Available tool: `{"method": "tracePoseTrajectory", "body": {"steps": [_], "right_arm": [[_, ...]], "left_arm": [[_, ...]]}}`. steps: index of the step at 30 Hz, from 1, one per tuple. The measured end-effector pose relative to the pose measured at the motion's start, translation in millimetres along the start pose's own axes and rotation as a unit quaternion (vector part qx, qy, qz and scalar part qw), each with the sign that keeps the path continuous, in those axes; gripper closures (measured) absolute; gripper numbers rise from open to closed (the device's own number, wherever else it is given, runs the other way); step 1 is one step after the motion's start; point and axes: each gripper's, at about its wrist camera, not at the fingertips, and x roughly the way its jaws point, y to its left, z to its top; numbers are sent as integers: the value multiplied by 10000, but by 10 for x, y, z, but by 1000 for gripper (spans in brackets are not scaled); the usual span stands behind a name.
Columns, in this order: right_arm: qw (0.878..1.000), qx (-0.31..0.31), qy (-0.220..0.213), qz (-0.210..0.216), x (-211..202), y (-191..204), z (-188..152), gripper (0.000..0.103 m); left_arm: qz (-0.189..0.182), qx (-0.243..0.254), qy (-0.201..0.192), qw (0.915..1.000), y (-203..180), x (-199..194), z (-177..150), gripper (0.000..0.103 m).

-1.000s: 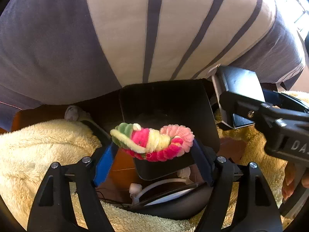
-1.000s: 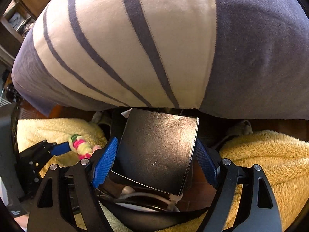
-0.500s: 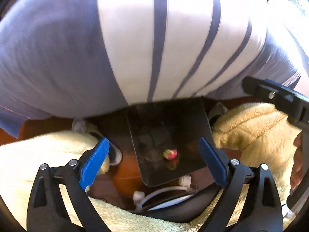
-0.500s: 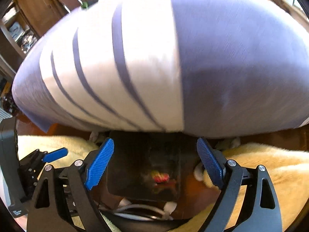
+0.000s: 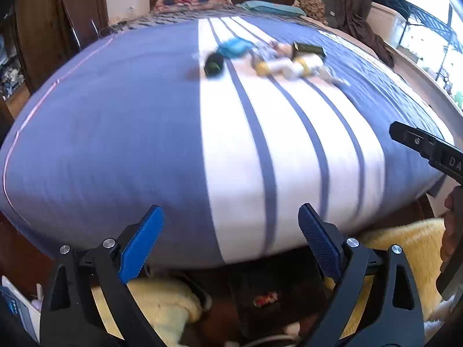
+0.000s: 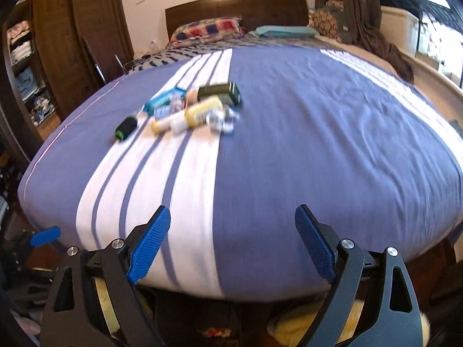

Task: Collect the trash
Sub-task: 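Grasp the black thread spool with the left tool while the right tool grasps the white strap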

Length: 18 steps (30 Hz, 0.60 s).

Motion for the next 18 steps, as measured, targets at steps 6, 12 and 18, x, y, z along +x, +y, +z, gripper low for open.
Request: {"method": "tracePoseTrajectory", "body": {"steps": [6,12,18], "right_arm": [[9999,-126,-50,-26,297,53,364,15],[9997,-224,120,-61,685,78,578,30],[9994,-283,195,-79,975,92,725,37]], "left_arm": [[92,-5,-85,9999,68,190,430,14],[152,-257,-157,9994,256,503,890,17],[129,-287,-114,9994,316,843,1252,30]]}}
